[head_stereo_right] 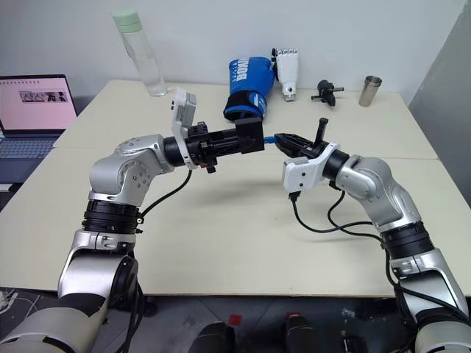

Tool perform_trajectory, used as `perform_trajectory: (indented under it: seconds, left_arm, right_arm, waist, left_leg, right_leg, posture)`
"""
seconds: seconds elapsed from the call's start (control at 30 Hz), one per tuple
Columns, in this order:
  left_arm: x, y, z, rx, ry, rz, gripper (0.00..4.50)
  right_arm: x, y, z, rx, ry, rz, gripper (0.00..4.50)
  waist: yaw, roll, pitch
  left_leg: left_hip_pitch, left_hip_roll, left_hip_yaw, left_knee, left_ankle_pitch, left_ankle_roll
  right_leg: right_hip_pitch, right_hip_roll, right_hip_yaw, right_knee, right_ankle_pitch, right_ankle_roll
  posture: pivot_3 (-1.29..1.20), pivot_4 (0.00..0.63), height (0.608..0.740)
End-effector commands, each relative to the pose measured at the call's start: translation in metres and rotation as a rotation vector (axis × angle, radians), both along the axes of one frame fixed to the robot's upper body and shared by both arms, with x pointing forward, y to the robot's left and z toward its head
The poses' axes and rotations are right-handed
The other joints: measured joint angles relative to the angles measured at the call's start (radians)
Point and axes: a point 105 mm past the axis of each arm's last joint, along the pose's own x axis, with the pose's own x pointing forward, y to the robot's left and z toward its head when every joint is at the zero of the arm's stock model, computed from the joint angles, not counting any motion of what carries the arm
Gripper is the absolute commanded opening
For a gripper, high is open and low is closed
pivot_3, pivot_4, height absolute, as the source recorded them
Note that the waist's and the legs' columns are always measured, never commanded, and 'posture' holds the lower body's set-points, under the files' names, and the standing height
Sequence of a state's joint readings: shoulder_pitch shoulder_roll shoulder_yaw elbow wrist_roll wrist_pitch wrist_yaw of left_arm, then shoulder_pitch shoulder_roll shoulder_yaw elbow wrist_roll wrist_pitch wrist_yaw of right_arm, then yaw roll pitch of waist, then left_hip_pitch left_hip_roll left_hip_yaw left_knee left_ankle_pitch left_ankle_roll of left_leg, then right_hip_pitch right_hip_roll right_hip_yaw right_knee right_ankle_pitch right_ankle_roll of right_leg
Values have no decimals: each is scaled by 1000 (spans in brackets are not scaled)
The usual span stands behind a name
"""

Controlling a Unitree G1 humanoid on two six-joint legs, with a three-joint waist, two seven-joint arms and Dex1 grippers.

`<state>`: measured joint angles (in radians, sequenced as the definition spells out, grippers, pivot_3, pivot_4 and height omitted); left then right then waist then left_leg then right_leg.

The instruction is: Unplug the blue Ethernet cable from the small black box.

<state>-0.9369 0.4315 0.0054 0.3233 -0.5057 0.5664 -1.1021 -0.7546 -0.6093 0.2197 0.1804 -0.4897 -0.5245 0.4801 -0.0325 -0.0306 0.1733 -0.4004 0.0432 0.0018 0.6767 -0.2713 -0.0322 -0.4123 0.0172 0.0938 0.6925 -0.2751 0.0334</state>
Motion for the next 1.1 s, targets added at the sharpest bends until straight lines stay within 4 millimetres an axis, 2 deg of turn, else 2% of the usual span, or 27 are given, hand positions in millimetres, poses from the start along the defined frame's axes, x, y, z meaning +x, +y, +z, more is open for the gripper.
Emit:
perform_trajectory:
  seconds: [0.03,0.13,0.2,0.3,0.43,0.5,0.6,0.73,0.8,0.97,1.1]
  left_arm:
    - [-2,-4,12,-13,-44,-12,797]
    - [-4,-4,8,-1,-19,-16,797]
    - [-5,-5,7,7,-15,-26,797]
    - [-4,-6,8,7,-17,-27,797]
    - [-5,-2,11,14,-31,-32,797]
    - [-4,4,11,21,-33,-28,797]
    - [-3,10,10,38,-42,-17,797]
    - [-10,10,5,56,-35,-68,797]
    - [-16,9,4,61,-29,-105,797]
    - [-23,9,8,63,-22,-182,797]
    - [-28,8,14,52,-17,-235,797]
  right_arm:
    - [-5,8,11,19,-37,31,55]
    - [-5,9,7,35,6,23,55]
    - [-5,9,5,73,77,24,757]
    - [-10,11,5,107,171,55,1429]
    - [-29,8,10,108,317,133,2485]
    - [-40,-1,11,135,493,161,2996]
    - [-46,-13,11,201,723,148,2996]
    - [-33,-37,31,470,1048,93,2996]
    - [-30,-43,37,514,1163,99,3265]
    - [-23,-38,44,560,1335,143,4357]
    - [-23,-28,40,556,1433,183,4473]
  waist:
    - [0,0,0]
    - [0,0,0]
    - [0,0,0]
    - [0,0,0]
    - [1,0,0]
    - [2,0,0]
    - [2,1,0]
    - [2,1,1]
    - [2,1,1]
    - [1,1,1]
    - [0,1,1]
  left_leg:
    - [0,0,0,0,0,0]
    - [0,0,0,0,0,0]
    - [0,0,0,0,0,0]
    - [0,0,0,0,0,0]
    - [0,0,-1,0,0,0]
    - [0,0,-1,0,0,0]
    - [0,0,-2,0,0,0]
    - [0,0,-2,0,0,1]
    - [0,0,-2,0,0,1]
    - [0,1,-2,-1,-1,1]
    - [-2,1,-2,-1,-1,2]
  right_leg:
    - [0,0,0,0,0,0]
    - [0,0,0,0,0,0]
    - [0,0,0,0,0,0]
    - [0,0,0,0,0,0]
    - [0,0,-1,0,0,0]
    - [0,0,-1,0,0,0]
    - [1,0,-2,-1,0,0]
    - [2,0,-3,0,0,0]
    - [1,0,-3,0,0,0]
    - [1,1,-3,-3,0,0]
    - [0,1,-3,-3,0,0]
  posture:
    - [0,150,740]
    - [0,150,740]
    - [0,150,740]
    - [0,150,740]
    - [0,150,740]
    - [0,150,740]
    - [0,150,740]
    - [0,150,740]
    - [0,150,740]
    - [0,150,740]
    - [0,150,740]
